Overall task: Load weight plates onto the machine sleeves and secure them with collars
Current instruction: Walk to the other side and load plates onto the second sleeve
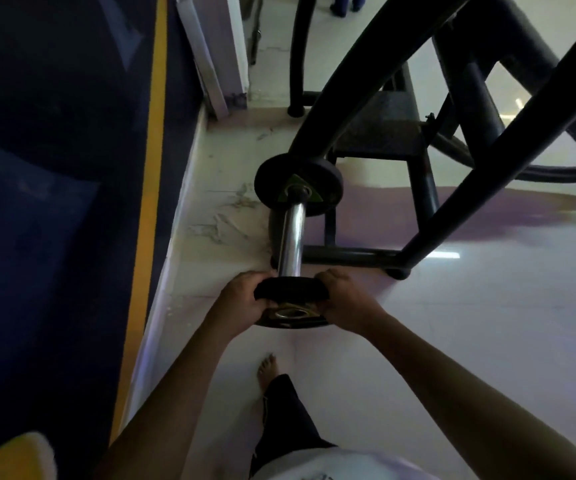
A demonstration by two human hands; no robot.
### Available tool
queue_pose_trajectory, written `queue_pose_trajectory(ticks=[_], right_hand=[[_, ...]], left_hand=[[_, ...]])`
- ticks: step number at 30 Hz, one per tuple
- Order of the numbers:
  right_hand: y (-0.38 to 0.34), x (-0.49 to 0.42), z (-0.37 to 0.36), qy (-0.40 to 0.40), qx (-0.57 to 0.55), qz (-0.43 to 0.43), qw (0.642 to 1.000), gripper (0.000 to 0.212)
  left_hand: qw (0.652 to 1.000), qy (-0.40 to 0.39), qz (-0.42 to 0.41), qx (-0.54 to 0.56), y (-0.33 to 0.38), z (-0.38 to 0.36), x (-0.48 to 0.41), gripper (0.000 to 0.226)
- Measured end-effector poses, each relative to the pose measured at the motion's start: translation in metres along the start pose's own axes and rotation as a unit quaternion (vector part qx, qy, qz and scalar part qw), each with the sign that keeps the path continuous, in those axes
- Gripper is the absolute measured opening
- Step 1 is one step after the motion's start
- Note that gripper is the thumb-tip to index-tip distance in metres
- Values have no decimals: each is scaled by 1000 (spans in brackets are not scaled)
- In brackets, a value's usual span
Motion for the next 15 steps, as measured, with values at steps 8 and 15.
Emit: queue_pose_trajectory(ticks=[8,15], right_hand=[[0,150,95,97,12,109,989,45],[27,291,242,218,-4,91,972,46]], left_hand=[[995,73,-66,12,126,-22,129,49],[975,87,-203,22,296,-45,207,46]])
Point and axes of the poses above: each hand's wrist, its own x-axis away from the middle knuckle, its own z-axis out of the back of the hand, y = z × x, the point moved 10 cm from there along -x, towards the middle knuckle, and after that the axes turned 7 degrees about y, right-handed, at the moved point
